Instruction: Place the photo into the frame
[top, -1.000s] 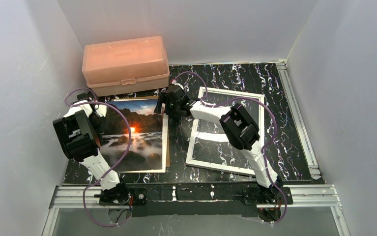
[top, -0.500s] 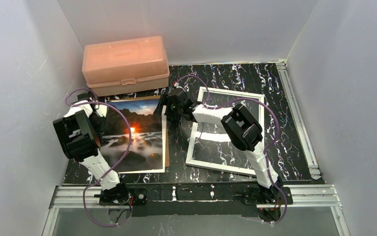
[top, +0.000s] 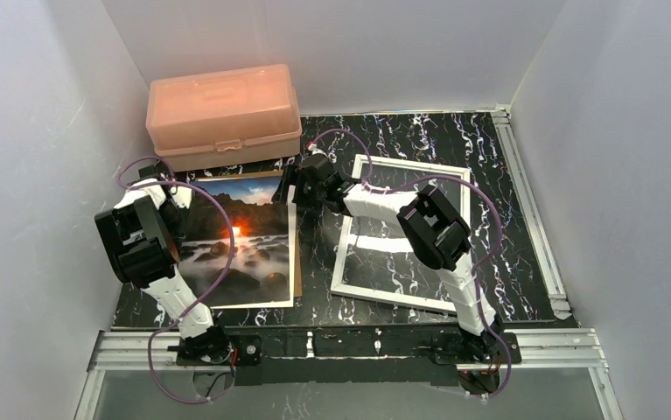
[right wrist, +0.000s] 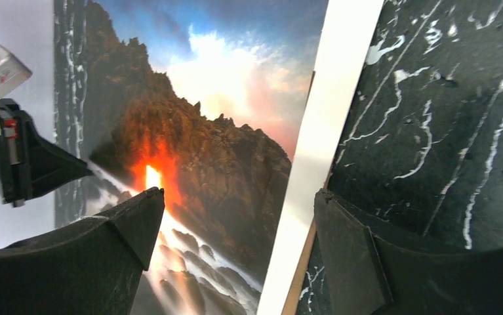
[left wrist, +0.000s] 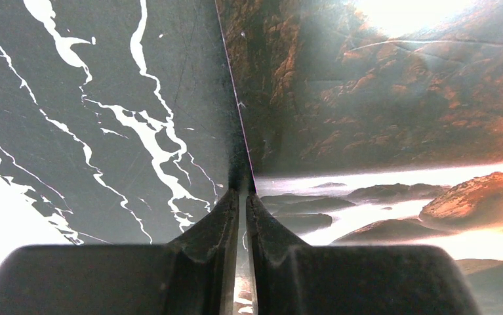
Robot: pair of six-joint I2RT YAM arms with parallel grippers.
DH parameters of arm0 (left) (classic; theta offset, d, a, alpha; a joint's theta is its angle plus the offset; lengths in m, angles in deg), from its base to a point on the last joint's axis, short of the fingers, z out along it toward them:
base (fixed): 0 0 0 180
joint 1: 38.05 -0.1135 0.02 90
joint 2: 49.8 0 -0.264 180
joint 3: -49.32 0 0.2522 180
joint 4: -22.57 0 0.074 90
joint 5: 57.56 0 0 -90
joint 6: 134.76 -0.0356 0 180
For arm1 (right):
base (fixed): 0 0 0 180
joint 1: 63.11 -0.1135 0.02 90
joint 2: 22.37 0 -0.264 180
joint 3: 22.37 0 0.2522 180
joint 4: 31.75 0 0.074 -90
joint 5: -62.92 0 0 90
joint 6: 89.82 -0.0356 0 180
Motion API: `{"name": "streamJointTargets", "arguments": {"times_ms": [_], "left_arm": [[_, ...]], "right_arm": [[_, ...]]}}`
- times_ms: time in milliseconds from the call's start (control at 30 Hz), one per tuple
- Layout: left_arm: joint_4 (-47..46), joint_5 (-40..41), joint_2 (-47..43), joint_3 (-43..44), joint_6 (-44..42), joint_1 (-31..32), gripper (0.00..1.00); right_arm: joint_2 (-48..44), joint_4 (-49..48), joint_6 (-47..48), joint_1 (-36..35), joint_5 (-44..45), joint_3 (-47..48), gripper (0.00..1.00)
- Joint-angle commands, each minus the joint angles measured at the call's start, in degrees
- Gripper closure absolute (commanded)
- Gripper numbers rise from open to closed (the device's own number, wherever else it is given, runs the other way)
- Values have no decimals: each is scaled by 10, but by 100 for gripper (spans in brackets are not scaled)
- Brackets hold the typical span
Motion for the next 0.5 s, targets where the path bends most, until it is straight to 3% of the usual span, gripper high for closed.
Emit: {"name": "streamJointTargets", "arguments": {"times_ms": [0,200,467], "left_arm": [[-16,-45,26,-12,1,3,93],[57,-92,13,66,17,-10,94],[39,-49,37,114,39,-11,93]], "right_arm": [[-5,43,65,5,53,60,7],[32,97,124,7,109,119,5],[67,105,122,11,129,143,3]]}}
